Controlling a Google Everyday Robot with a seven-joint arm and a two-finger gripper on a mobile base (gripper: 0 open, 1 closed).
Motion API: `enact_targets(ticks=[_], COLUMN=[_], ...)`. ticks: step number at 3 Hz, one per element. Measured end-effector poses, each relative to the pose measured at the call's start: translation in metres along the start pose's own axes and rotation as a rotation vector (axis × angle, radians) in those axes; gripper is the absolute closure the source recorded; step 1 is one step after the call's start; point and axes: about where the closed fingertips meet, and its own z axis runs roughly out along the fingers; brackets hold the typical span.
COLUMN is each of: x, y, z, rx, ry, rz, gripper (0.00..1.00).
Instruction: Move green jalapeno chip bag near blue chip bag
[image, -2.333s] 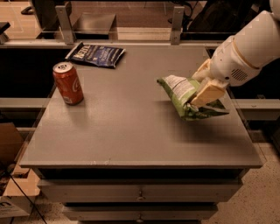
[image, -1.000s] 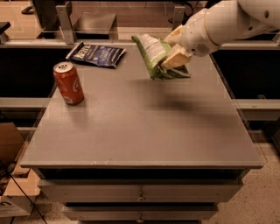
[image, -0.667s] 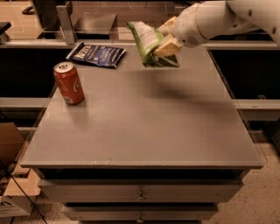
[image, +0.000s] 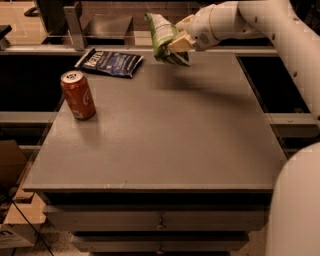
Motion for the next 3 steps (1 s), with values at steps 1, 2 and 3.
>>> enact_targets(ticks=[1, 2, 3], x=[0.0048, 0.0043, 0.0042], y=[-0.0073, -0.0077, -0.0074], z=[0.0323, 0.0354, 0.0360], rx=[-0.021, -0.022, -0.023], ry=[-0.007, -0.010, -0.010], rz=[0.037, 0.037, 0.037], gripper=[0.13, 0.00, 0.00])
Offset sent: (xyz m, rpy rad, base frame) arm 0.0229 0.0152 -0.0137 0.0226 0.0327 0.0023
